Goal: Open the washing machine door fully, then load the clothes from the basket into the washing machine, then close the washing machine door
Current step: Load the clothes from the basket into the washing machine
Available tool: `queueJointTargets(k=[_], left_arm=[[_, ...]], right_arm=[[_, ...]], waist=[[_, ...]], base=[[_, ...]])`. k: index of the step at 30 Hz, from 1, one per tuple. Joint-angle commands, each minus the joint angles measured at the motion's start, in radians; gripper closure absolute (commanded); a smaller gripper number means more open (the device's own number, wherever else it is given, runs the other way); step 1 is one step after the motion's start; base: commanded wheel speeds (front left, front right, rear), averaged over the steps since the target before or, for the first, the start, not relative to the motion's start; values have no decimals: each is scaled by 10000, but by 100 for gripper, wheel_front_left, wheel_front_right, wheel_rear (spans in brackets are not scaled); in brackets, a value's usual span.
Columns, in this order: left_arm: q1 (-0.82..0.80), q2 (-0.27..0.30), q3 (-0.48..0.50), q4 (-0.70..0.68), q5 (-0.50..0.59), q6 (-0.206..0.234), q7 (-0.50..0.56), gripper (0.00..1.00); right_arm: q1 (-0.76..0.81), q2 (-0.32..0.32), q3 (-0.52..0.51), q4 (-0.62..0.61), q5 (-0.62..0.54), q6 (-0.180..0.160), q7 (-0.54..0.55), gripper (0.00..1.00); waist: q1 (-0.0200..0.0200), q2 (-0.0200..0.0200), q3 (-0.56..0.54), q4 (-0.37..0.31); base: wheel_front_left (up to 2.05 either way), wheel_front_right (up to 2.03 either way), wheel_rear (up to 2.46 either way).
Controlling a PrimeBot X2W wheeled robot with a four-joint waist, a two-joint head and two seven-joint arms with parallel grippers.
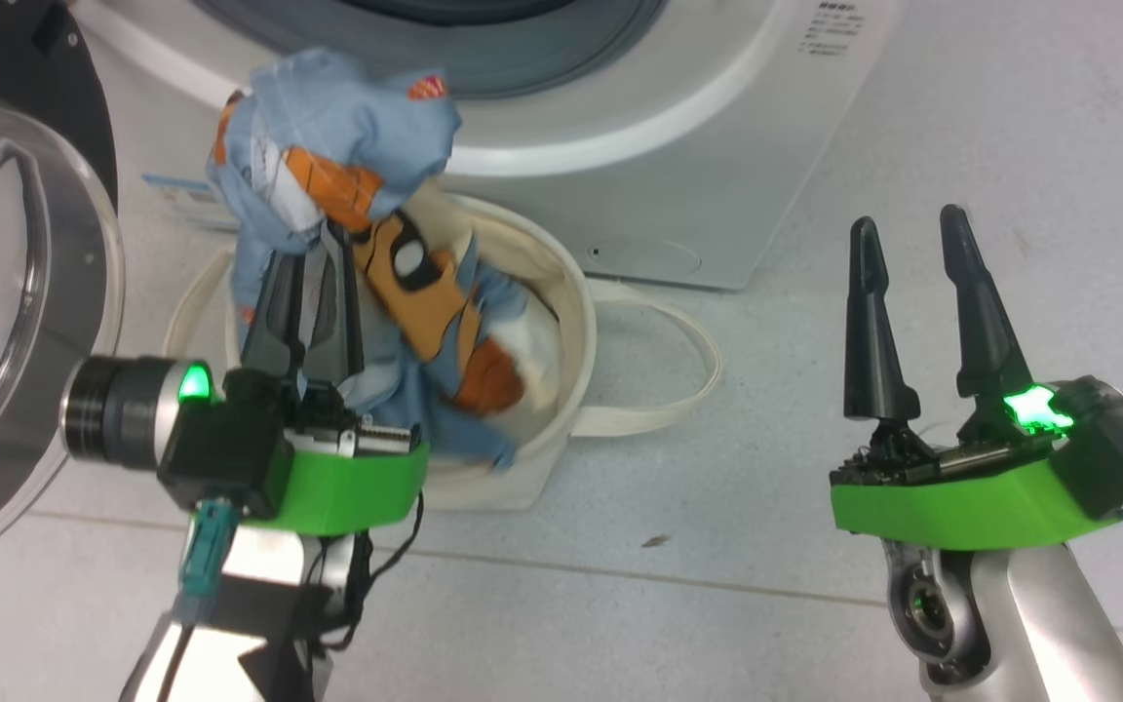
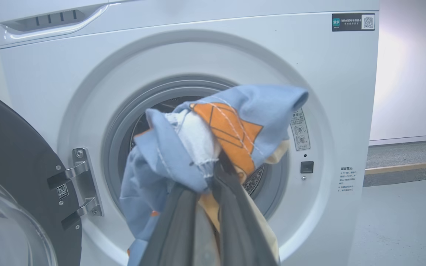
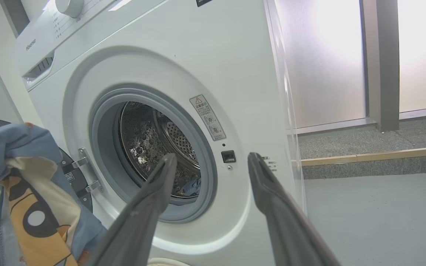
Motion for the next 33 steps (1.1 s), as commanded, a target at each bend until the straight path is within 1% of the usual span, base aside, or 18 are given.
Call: queueJointTargets(k=[1, 10, 15, 19, 20, 26, 30, 33], left_arm=[[135, 74, 418, -545, 45, 30, -45, 100], [390, -109, 596, -496, 22, -219, -45, 100], [79, -170, 816, -359, 42, -354, -45, 100], [-495, -180, 1052, -168, 48, -514, -45, 100], [-926, -185, 1172, -41, 55, -597, -45, 100], [-2808, -147, 1567, 852, -27, -991, -45, 100], [-4544, 3, 1971, 1682, -107, -1295, -45, 100], [-5942, 145, 2205, 2560, -105, -1479, -45, 100]], right_arm=[[183, 127, 192, -262, 93, 2, -46, 0], [257, 191, 233, -257, 97, 2, -46, 0], [183, 206, 240, -329, 88, 2, -46, 0], [68, 212, 210, -433, 60, 2, -46, 0], [6, 213, 160, -515, 39, 2, -46, 0], [-277, 155, 141, -795, -54, 2, -46, 0], [-533, 135, 207, -1027, -56, 2, -46, 0], [-728, 136, 249, -1116, -47, 2, -46, 0]], waist=[[2, -1, -215, -101], [2, -1, -226, -189], [2, -1, 163, -316], [2, -1, 719, -448], [2, -1, 1102, -503], [2, -1, 2390, -701], [2, -1, 3272, -924], [2, -1, 3894, -1126]], base=[[0, 0, 0], [0, 0, 0], [0, 0, 0], [0, 0, 0], [0, 0, 0], [0, 0, 0], [0, 0, 0], [0, 0, 0]])
